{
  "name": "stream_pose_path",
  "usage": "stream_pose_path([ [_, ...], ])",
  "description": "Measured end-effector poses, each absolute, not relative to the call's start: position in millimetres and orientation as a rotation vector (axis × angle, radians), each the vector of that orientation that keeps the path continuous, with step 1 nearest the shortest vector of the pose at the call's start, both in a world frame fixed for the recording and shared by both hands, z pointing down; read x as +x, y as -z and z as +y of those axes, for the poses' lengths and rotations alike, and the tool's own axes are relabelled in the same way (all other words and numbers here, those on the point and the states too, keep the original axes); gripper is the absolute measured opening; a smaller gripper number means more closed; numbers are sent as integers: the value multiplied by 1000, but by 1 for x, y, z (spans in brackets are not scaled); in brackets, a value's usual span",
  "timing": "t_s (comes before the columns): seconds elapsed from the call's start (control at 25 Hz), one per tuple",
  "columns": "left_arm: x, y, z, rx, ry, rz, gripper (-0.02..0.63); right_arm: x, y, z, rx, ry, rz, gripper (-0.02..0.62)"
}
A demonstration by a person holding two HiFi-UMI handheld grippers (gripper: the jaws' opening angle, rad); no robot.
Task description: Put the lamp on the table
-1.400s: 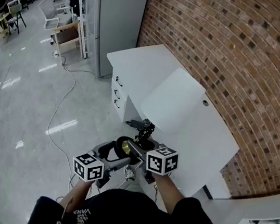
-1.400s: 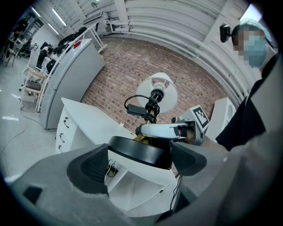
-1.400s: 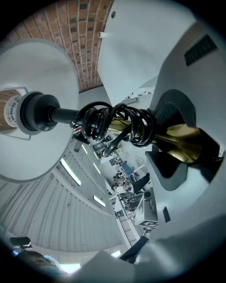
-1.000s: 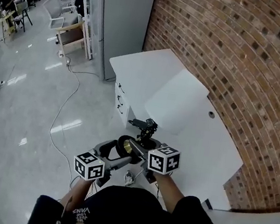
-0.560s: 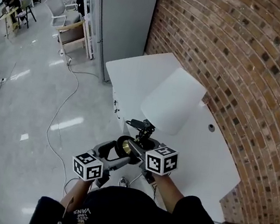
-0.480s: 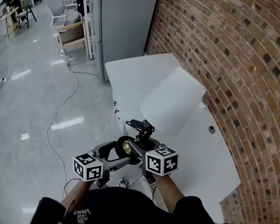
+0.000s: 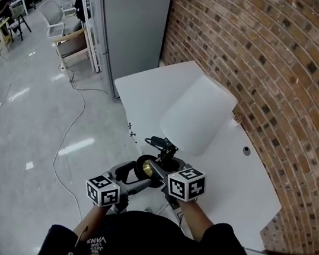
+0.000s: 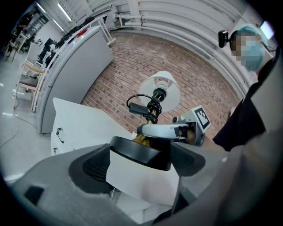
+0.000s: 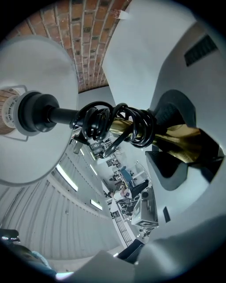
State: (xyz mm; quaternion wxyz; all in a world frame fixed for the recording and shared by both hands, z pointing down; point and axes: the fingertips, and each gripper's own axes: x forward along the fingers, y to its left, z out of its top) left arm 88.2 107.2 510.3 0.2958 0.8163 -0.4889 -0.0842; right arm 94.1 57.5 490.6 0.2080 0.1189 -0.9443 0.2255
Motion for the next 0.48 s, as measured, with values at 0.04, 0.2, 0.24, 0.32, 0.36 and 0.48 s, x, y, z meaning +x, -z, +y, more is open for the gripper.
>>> stream_pose_path([
  [0.04, 80, -511, 101, 2183, 213, -1282, 426, 86, -490, 51, 357, -628, -2629, 156],
  [0.2, 40, -507, 79, 2239, 167, -1188, 426, 51, -486, 31, 466, -631, -2642, 155],
  [0.24, 29, -505, 74, 2254, 154, -1165, 426, 41, -484, 27, 492, -632, -2644, 155],
  [0.32, 8, -501, 65, 2282, 134, -1119, 426, 22, -481, 18, 546, -640, -2646, 155],
  [0.36, -2, -500, 60, 2295, 124, -1094, 426, 13, -479, 13, 575, -648, -2646, 155],
  [0.48, -27, -498, 46, 2329, 101, -1015, 426, -9, -478, 0, 668, -668, -2639, 154],
])
